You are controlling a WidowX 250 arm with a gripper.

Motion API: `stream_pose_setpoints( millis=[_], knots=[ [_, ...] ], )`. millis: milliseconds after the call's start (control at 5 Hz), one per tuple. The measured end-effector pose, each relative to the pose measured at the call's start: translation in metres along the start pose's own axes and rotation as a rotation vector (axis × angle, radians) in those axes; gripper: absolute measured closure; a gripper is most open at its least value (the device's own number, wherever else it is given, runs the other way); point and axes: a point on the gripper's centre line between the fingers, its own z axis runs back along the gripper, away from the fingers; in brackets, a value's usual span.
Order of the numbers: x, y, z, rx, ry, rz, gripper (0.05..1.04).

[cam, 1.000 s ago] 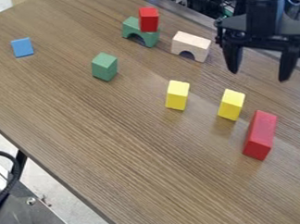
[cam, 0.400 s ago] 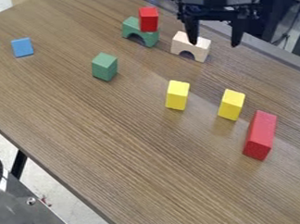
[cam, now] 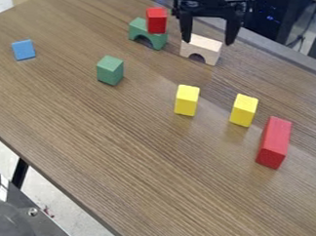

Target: Remove the red cube from the green arc top and placed it on the table

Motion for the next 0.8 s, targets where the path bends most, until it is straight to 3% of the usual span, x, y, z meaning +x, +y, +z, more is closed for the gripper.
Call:
stream_pose_setpoints(
  millis=[200, 400, 800],
  knots=[
    [0.003, 0.013, 0.002, 0.069, 0.012, 0.057, 0.085],
    [0.006, 0.027, 0.003, 0.091, 0.026, 0.121, 0.085],
    [0.021, 0.046, -0.001, 0.081, 0.019, 0.208, 0.084]
  ],
)
